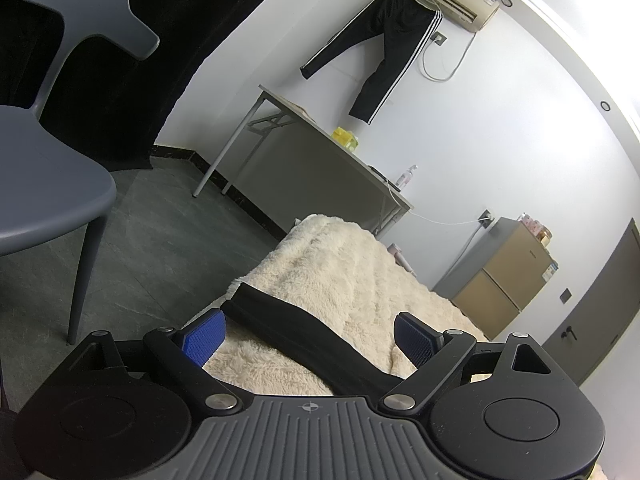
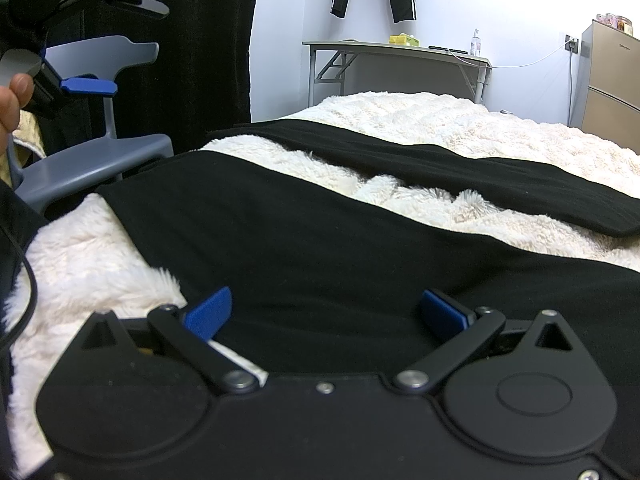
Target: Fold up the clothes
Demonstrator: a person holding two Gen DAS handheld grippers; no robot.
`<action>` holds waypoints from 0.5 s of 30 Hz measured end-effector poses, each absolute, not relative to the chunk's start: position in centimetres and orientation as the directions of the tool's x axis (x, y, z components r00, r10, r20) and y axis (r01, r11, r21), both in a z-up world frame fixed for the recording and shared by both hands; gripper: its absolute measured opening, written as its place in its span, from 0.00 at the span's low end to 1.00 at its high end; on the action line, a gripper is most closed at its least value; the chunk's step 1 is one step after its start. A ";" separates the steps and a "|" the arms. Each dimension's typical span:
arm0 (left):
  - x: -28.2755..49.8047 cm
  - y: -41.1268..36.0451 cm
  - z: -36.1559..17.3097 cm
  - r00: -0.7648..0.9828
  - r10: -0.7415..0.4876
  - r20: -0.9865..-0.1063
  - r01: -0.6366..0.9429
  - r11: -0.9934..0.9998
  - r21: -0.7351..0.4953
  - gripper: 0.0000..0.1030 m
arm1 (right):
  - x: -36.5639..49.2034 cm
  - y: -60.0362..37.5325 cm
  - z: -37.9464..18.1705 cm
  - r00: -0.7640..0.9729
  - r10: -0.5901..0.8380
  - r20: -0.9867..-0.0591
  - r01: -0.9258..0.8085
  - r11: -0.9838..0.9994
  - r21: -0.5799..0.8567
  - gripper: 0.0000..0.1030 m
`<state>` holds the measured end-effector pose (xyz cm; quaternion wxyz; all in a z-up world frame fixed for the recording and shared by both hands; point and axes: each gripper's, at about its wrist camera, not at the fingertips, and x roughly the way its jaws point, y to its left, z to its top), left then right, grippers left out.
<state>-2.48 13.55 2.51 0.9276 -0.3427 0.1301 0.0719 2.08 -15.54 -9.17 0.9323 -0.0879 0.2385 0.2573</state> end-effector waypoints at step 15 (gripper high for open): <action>-2.3 13.4 2.5 0.956 0.043 -0.291 -0.222 0.757 -0.615 0.86 | 2.1 -15.5 -9.2 0.754 0.438 -0.489 -0.522 0.852 -0.041 1.00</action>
